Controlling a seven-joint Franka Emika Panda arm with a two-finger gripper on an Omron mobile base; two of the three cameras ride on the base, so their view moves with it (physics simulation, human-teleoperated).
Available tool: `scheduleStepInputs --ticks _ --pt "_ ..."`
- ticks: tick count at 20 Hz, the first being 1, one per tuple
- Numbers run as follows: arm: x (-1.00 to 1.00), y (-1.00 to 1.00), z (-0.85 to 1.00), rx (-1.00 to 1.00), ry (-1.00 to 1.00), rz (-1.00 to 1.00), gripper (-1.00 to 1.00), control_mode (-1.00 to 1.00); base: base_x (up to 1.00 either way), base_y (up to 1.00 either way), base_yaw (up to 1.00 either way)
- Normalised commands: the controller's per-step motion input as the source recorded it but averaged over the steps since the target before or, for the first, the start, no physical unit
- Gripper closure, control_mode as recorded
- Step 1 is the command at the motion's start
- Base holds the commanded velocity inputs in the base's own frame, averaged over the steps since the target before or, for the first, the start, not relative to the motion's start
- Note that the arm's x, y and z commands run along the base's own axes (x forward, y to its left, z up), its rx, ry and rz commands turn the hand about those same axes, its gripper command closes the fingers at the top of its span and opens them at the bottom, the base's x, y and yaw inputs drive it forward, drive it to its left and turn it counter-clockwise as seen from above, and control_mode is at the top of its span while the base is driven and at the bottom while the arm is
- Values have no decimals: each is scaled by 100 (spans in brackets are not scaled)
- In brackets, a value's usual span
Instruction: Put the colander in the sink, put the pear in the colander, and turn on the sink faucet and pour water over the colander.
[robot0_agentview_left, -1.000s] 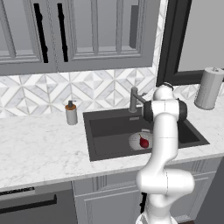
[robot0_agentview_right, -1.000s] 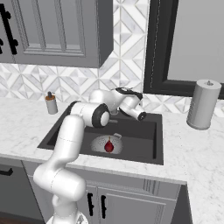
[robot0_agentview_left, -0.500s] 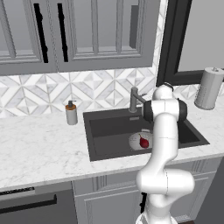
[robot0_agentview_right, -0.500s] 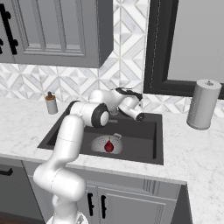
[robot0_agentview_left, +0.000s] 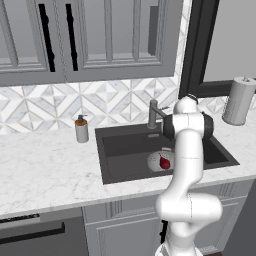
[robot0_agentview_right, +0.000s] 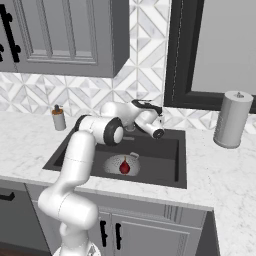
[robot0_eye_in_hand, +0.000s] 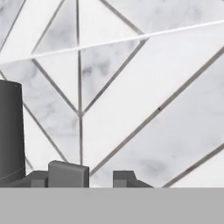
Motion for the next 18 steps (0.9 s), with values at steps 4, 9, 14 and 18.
scheduleStepInputs --ticks 4,9,14,18 --pt "0 -62 -15 0 0 -9 100 -100 0 0 0" --pt "0 -65 -18 0 0 -7 100 -100 0 0 0" --pt "0 -74 -24 0 0 -4 100 -100 0 0 0" --pt "0 -81 -29 0 0 -3 100 -100 0 0 0"
